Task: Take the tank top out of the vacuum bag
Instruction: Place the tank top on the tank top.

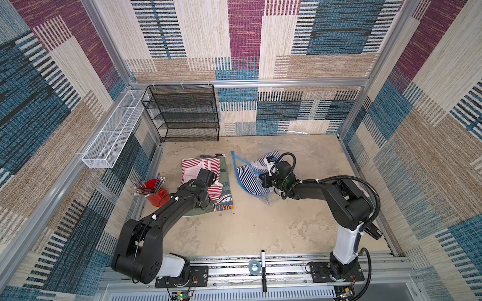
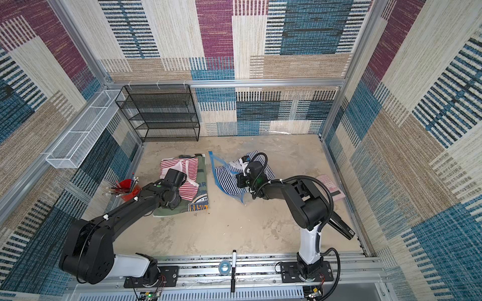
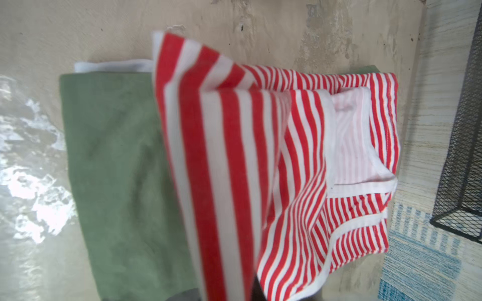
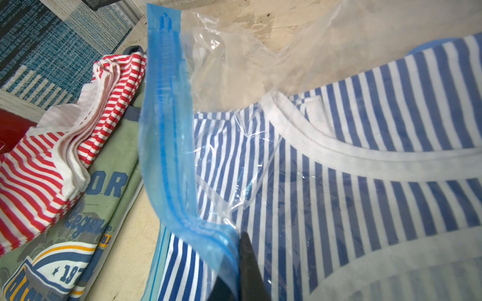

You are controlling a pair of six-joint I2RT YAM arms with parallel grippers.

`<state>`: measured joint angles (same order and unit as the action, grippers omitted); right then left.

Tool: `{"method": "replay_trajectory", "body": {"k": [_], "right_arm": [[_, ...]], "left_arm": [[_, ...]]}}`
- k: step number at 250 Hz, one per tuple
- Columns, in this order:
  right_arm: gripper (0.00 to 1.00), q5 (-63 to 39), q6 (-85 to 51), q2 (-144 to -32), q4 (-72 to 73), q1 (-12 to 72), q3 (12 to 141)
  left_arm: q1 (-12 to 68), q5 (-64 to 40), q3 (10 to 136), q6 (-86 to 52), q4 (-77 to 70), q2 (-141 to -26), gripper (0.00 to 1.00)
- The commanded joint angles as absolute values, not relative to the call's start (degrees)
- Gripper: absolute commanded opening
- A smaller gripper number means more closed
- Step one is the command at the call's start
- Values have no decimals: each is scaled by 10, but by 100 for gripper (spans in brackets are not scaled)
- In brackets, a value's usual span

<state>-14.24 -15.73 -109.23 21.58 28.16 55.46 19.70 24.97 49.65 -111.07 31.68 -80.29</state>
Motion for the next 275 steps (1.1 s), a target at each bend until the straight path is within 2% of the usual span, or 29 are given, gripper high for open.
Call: {"method": "replay_trajectory", "body": {"k": [1,79,216,275], "right_arm": [[0,-150,-157,-1095,219,281,560],[0,-151,-156,-1099,216,282,563],[0,-160,-160,-1100,216,280,564],[0,-169,-163,-1103,216,282,567]], "left_arm": [[199,261,492,-1135,359,-808,0],[200,204,453,-1148,259,-833,0],[233,198,490,-1171,266,-798,0],[250,235,483,-1174,281,-771,0]]}}
